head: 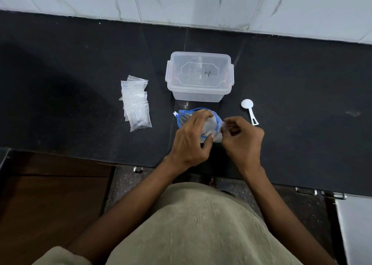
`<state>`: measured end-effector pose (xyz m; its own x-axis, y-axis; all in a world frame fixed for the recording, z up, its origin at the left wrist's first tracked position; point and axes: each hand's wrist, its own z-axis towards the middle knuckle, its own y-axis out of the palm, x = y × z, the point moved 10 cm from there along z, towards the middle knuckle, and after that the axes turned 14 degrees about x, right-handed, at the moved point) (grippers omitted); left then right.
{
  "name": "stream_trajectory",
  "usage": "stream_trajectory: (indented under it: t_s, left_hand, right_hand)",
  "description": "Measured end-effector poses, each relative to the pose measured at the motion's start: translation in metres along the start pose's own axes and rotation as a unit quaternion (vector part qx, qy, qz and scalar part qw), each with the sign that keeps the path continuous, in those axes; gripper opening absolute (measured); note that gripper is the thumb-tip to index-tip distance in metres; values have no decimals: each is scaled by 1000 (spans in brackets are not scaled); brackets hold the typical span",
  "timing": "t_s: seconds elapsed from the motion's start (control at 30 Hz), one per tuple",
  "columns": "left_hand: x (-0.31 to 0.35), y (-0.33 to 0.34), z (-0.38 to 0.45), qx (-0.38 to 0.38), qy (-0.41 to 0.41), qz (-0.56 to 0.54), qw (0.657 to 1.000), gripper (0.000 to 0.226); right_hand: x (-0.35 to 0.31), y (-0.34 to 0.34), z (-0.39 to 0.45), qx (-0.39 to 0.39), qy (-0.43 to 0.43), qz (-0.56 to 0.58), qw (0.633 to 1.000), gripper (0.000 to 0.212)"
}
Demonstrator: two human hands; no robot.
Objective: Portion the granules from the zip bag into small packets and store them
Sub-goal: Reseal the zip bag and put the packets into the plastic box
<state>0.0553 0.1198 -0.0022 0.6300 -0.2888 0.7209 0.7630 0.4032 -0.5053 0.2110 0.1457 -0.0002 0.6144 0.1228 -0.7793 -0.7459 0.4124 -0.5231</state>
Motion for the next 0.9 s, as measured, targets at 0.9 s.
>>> stream_trajectory:
  t_s: [0.9]
  left_hand:
    - [-100, 0, 24, -5, -515, -211, 831, 31]
  right_hand:
    - [21, 43, 17, -227, -26, 52, 972, 17]
